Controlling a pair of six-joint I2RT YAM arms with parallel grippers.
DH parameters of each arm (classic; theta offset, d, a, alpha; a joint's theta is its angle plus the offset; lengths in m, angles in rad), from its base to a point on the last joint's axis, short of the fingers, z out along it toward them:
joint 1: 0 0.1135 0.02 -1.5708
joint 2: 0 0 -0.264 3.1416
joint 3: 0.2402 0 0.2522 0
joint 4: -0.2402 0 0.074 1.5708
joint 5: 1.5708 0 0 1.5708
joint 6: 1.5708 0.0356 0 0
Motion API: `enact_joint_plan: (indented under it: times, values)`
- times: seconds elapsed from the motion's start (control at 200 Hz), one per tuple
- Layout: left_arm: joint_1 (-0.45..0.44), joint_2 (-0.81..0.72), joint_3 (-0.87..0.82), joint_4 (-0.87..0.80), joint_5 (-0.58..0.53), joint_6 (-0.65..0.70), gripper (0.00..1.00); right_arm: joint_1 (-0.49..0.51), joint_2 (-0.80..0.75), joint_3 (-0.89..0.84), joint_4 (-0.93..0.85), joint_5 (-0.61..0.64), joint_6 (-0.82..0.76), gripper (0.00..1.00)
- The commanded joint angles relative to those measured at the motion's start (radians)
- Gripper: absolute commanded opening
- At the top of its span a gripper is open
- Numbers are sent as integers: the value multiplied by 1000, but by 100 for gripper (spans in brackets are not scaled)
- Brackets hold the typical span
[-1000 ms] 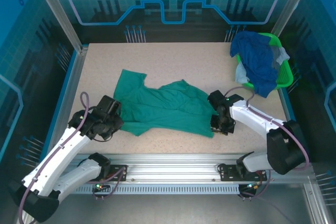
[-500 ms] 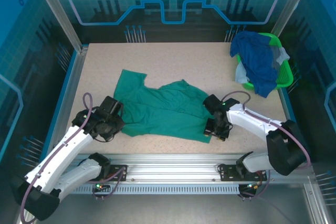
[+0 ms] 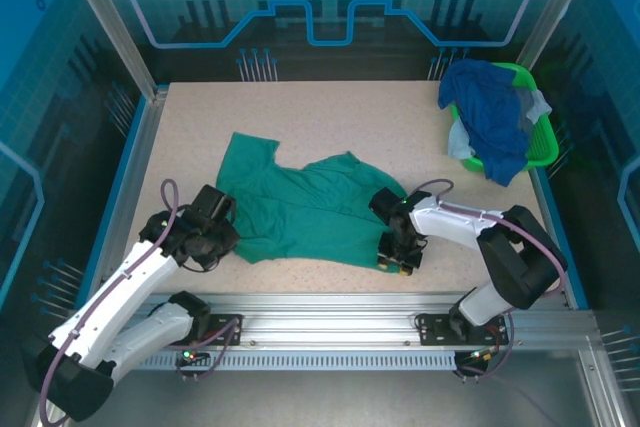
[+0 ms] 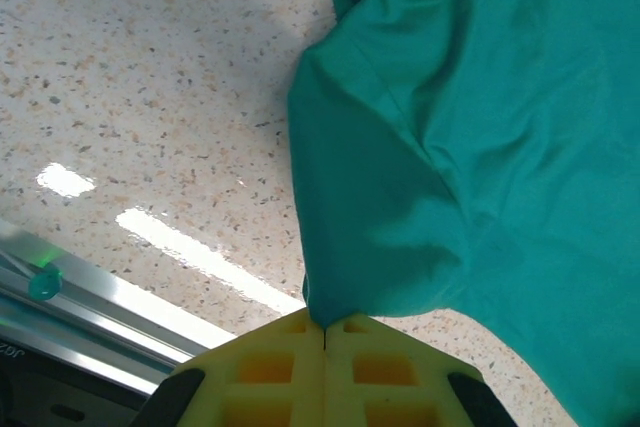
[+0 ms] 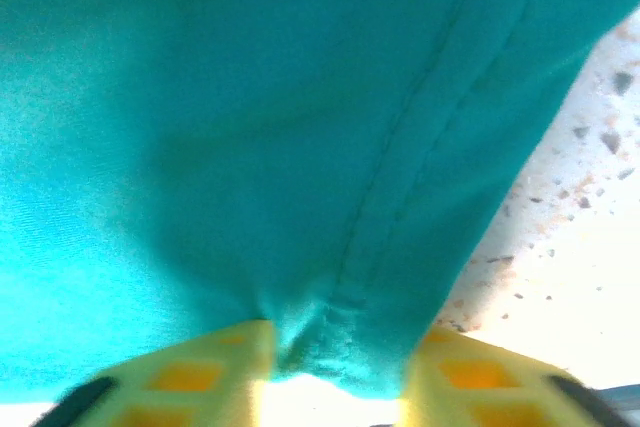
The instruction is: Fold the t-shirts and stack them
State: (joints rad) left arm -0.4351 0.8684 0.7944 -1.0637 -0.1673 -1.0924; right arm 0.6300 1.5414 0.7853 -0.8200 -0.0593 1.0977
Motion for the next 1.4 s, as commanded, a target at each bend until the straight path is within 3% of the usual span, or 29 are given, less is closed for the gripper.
enact_joint_plan:
  times: [0.0, 0.075, 0.255, 0.38, 0.535, 0.71, 1.05, 1.23, 1.396]
  values:
    - [-5, -11, 0, 41, 14, 31, 0, 16, 45, -4, 98, 22, 62, 13]
    - [-3, 1, 30, 77, -13, 51, 0, 14, 8, 64, 74, 91, 25, 0]
    - [95, 142, 262, 235, -14, 147, 0, -78, -66, 408, -67, 232, -171, 0]
    - [188, 278, 518, 346, 8, 214, 0, -167, -72, 652, -74, 230, -296, 0]
    - [242, 397, 803, 433, 18, 315, 0, -235, -63, 866, -16, 166, -419, 0]
    - [270, 394, 939, 519, 47, 352, 0, -278, -114, 964, 66, 62, -482, 0]
    - [271, 269, 1078, 659, 20, 464, 0, -282, -360, 936, 191, -34, -495, 0]
    - [274, 415, 1281, 612, 34, 474, 0, -288, -335, 995, 218, -68, -442, 0]
    - [355, 597, 1385, 631, 131, 397, 0, -319, -179, 1096, 258, -117, -403, 0]
